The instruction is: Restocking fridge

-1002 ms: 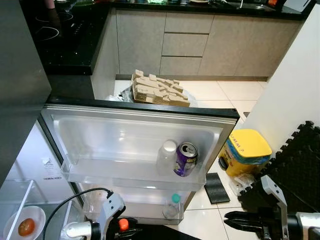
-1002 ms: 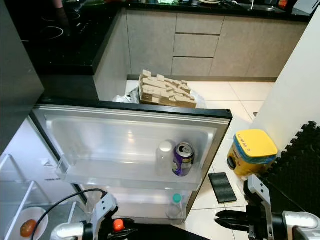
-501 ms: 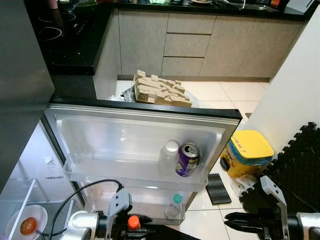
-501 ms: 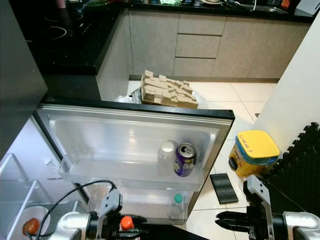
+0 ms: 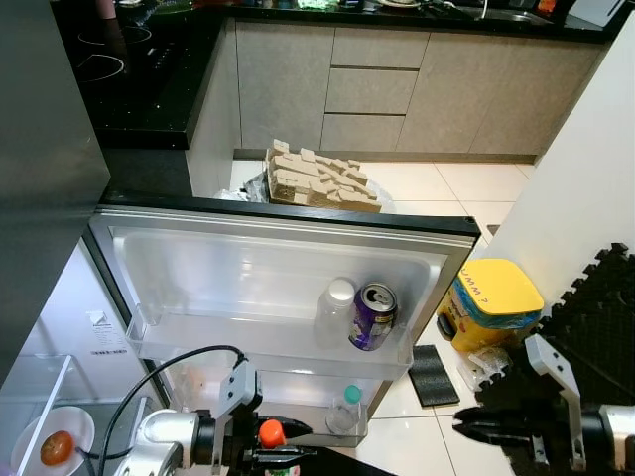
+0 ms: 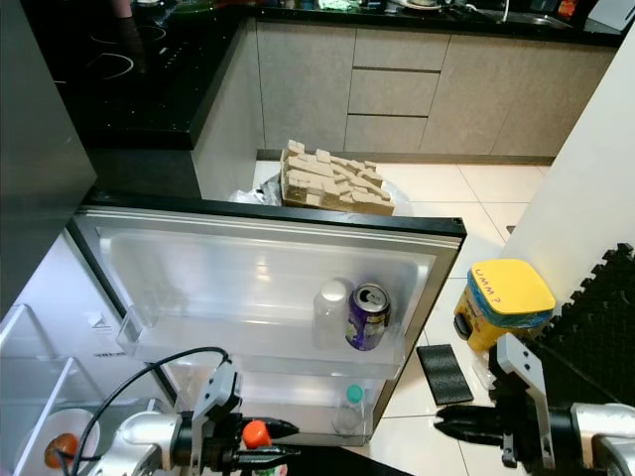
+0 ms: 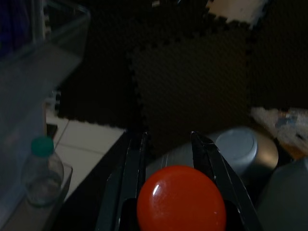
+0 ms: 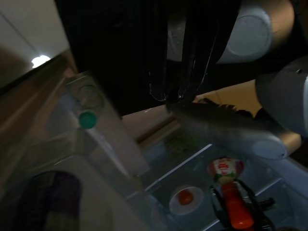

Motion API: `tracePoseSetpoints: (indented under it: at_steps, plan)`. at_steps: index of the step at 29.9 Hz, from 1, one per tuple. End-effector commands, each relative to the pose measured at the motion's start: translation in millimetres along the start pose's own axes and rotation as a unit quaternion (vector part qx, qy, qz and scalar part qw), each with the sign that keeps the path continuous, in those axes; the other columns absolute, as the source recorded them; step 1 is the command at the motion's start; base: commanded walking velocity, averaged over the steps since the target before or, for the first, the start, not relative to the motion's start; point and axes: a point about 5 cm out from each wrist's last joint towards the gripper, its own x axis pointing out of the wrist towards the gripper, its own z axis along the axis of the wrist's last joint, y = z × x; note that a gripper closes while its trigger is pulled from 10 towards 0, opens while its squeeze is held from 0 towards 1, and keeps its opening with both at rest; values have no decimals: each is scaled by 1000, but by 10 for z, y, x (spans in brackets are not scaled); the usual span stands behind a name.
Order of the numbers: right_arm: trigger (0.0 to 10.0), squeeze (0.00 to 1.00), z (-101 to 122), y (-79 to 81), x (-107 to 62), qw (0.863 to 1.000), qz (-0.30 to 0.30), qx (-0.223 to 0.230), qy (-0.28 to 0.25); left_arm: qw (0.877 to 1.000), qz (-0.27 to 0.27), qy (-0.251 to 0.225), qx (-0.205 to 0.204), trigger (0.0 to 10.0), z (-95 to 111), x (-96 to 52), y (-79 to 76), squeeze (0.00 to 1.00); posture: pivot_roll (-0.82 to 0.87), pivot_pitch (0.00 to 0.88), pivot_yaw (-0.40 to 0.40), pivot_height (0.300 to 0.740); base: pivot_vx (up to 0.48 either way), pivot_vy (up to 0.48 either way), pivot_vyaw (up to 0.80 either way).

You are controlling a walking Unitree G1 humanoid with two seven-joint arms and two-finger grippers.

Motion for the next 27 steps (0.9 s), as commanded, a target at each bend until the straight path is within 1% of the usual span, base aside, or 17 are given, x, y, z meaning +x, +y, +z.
tracePoseSetpoints:
  at_steps: [1, 5, 6, 8, 11, 15, 16, 19, 20, 23, 25, 27]
  plan:
    - [10000, 0, 64, -4, -29, 1000, -5, -13, 2, 1000, 9, -7, 13, 10000, 69, 8, 28, 0, 2, 12, -64, 740, 0, 0, 0]
    - [10000, 0, 112, -8, -21, 1000, -7, -21, 0, 996, 62, -33, 48, 10000, 237, 72, 164, 0, 3, 13, -65, 740, 0, 0, 0]
    - [10000, 0, 112, -8, -21, 1000, -7, -21, 0, 996, 62, -33, 48, 10000, 237, 72, 164, 0, 3, 13, -65, 740, 0, 0, 0]
    - [10000, 0, 118, -8, -14, 1000, -6, -22, 0, 992, 88, -58, 63, 10000, 359, 99, 240, 0, 5, 13, -68, 740, 0, 0, 0]
    - [10000, 0, 124, -7, -2, 1000, -3, -23, 1, 987, 112, -85, 78, 10000, 524, 121, 310, 0, 5, 13, -68, 740, 0, 0, 0]
    - [10000, 0, 117, -1, 19, 1000, -1, -22, 1, 984, 118, -97, 93, 10000, 635, 140, 340, 0, -1, 13, -69, 740, 0, 0, 0]
    - [10000, 0, 117, -1, 19, 1000, -1, -22, 1, 984, 118, -97, 93, 10000, 635, 140, 340, 0, -1, 13, -69, 740, 0, 0, 0]
    - [10000, 0, 108, 1, 29, 1000, 0, -22, 1, 981, 119, -114, 106, 10000, 763, 156, 362, 0, -1, 16, -67, 740, 0, 0, 0]
    - [10000, 0, 108, 1, 29, 1000, 0, -22, 1, 981, 119, -114, 106, 10000, 763, 156, 362, 0, -1, 16, -67, 740, 0, 0, 0]
    - [10000, 0, 110, -1, 33, 1000, -1, -22, 2, 977, 129, -124, 117, 10000, 849, 153, 399, 0, -1, 16, -67, 740, 0, 0, 0]
    - [10000, 0, 110, -1, 33, 1000, -1, -22, 2, 977, 129, -124, 117, 10000, 849, 153, 399, 0, -1, 16, -67, 740, 0, 0, 0]
    - [10000, 0, 110, -1, 44, 1000, -2, -21, 2, 969, 161, -132, 135, 10000, 941, 179, 469, 0, -2, 18, -66, 740, 0, 0, 0]
